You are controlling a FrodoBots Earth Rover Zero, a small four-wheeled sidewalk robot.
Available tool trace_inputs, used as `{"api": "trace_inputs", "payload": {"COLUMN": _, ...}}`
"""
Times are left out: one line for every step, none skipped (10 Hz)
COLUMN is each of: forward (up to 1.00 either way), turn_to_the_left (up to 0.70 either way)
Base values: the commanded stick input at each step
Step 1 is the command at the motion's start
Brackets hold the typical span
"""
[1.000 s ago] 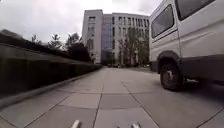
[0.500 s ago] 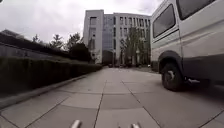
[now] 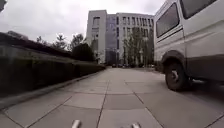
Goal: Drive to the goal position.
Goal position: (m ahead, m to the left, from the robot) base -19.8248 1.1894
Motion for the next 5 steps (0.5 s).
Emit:
{"api": "trace_inputs", "payload": {"forward": 0.0, "turn_to_the_left": 0.85}}
{"api": "trace_inputs", "payload": {"forward": 0.0, "turn_to_the_left": 0.85}}
{"api": "trace_inputs", "payload": {"forward": 0.0, "turn_to_the_left": 0.85}}
{"api": "trace_inputs", "payload": {"forward": 0.0, "turn_to_the_left": 0.85}}
{"api": "trace_inputs", "payload": {"forward": 0.0, "turn_to_the_left": 0.85}}
